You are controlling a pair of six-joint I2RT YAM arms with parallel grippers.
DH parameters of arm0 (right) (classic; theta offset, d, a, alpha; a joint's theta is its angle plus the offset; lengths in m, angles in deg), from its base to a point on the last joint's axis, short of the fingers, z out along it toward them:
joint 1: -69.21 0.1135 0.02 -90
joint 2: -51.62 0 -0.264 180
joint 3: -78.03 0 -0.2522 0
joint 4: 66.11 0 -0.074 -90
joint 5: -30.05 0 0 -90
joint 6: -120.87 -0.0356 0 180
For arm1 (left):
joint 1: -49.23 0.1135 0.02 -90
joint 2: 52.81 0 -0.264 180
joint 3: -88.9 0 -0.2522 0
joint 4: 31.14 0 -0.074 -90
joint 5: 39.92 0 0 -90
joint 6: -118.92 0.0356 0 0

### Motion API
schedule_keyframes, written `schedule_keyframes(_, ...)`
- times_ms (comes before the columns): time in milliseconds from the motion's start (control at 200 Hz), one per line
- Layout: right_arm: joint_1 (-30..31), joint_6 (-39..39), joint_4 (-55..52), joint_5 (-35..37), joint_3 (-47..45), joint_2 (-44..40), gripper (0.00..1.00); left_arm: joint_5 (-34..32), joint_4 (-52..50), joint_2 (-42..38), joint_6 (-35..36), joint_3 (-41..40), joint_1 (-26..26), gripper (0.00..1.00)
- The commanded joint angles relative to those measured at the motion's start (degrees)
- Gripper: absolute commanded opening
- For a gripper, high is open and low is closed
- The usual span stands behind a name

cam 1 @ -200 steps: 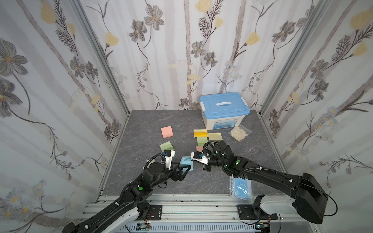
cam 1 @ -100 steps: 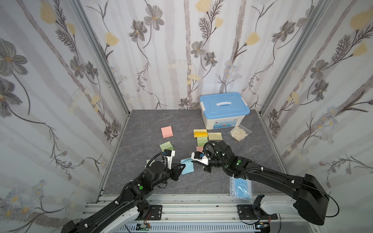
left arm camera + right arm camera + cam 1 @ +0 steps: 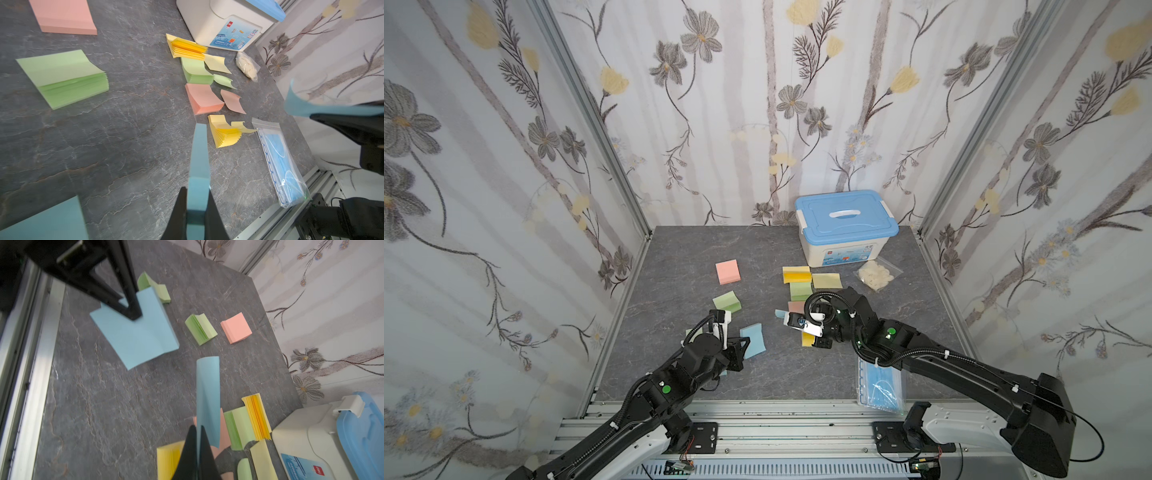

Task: Tear off pages from different memo pads
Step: Tear off the paper from the memo pad, then place the paper at the center of the board.

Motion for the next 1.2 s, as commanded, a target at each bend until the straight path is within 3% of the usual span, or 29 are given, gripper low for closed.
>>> schedule_keyframes(0,4.12,13.26,-17.85,13.97,-0.37,-0.19,0.0,-4.17,-4.13,-1.3,0.19,1.61,0.04,0.0)
schedule_keyframes(60,4.45,14.83,-26.14,12.54,-0.3,0.19,0.0,-3.8,-5.03,-1.68,0.18,2.53,0.06,0.0)
schedule_keyframes(175,4.48,13.67,-28.94,13.21,-4.83,-0.94,0.0,-3.08,-6.08,-1.6,1.2,4.1,0.08,0.0)
schedule_keyframes(310,2.18,12.92,-28.3,10.44,-7.96,-1.63,0.0,-2.49,-5.64,-1.47,2.02,4.58,0.03,0.0)
schedule_keyframes(580,-9.89,15.66,-21.53,5.31,-9.03,3.96,0.0,2.12,-1.44,-1.59,0.52,2.4,0.05,0.0)
schedule_keyframes(824,-12.72,16.42,-17.33,2.34,-10.35,7.17,0.0,5.37,1.18,-1.51,-0.85,1.3,0.04,0.0)
schedule_keyframes(859,-12.82,16.08,-17.36,1.77,-10.32,7.79,0.03,5.75,1.56,-1.43,-1.08,1.23,0.04,0.0)
schedule_keyframes(959,-12.7,15.34,-19.18,1.17,-10.75,8.63,0.32,6.52,2.33,-1.02,-1.46,0.98,0.04,0.0)
schedule_keyframes(1024,-12.65,15.19,-23.27,-0.02,-9.95,8.27,0.42,7.06,2.66,-0.73,-1.72,0.92,0.05,0.0)
schedule_keyframes(1194,-10.06,14.09,-33.37,-4.3,-8.27,9.18,0.42,9.1,5.91,0.87,-4.25,-0.19,0.04,0.0)
